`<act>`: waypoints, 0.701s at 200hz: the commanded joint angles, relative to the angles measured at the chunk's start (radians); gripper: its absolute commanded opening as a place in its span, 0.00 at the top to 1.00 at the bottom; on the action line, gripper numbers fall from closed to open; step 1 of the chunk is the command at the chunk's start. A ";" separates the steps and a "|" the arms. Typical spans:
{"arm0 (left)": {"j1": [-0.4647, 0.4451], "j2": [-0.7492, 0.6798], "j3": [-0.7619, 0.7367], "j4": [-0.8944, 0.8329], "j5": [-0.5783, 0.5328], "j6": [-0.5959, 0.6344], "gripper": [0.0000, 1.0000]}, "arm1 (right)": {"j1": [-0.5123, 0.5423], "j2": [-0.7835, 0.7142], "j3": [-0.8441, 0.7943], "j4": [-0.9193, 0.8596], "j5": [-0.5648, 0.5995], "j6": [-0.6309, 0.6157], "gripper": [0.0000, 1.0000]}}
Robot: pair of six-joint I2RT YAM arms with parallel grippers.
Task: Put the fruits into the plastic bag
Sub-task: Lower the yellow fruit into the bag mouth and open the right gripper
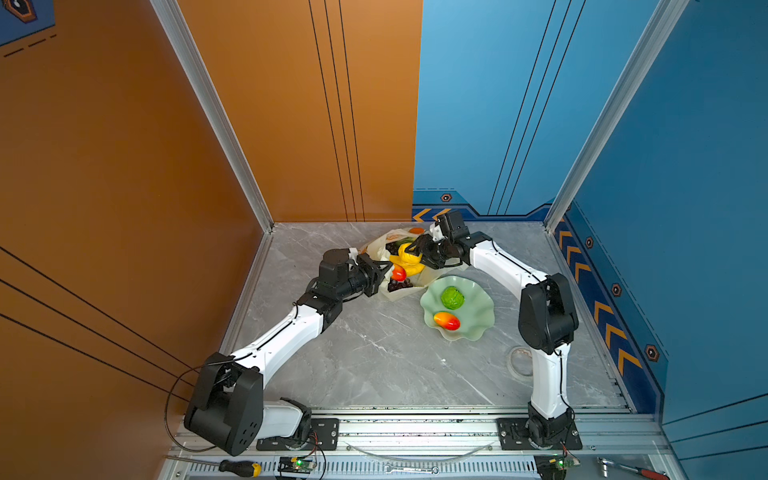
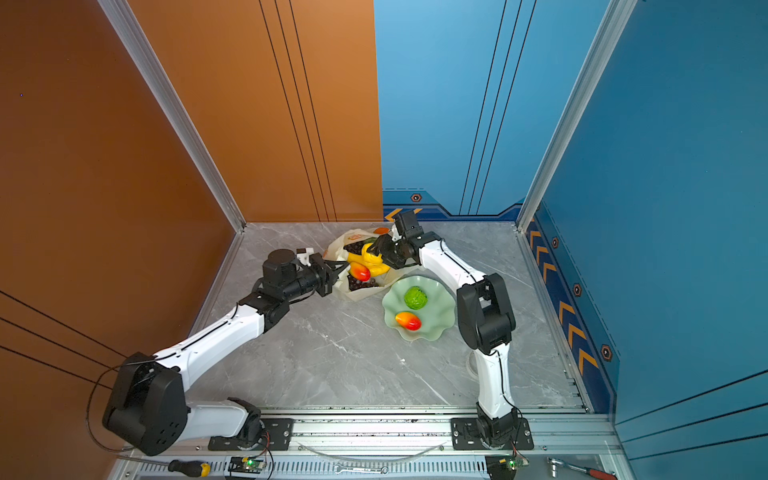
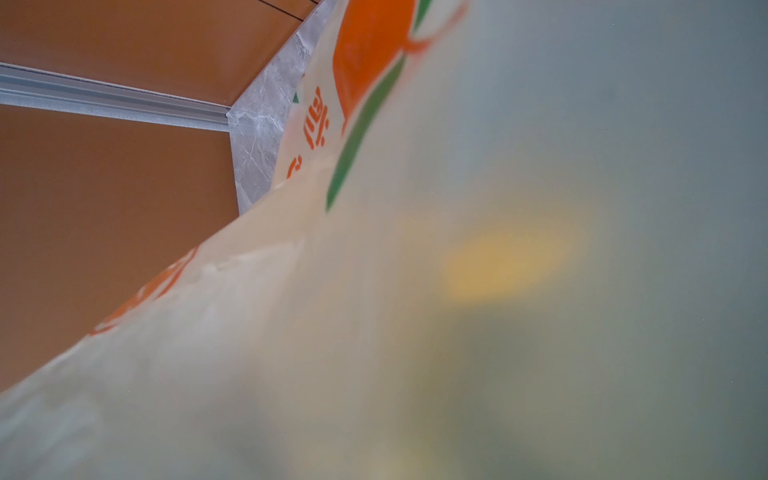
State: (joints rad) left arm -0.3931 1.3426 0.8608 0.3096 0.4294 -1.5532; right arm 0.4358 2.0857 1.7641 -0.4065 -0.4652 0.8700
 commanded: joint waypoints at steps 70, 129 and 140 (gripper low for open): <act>0.024 0.056 0.046 -0.005 0.035 0.008 1.00 | 0.002 0.135 0.125 0.041 0.045 0.068 0.24; 0.037 0.069 0.046 0.021 0.047 -0.002 1.00 | 0.012 0.101 0.116 0.091 0.026 0.070 0.13; 0.041 0.069 0.046 0.022 0.052 -0.004 1.00 | 0.015 0.088 0.103 0.125 0.019 0.076 0.13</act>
State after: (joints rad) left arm -0.3653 1.4029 0.8814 0.3119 0.4503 -1.5543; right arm 0.4397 2.2017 1.8641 -0.3534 -0.4404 0.9337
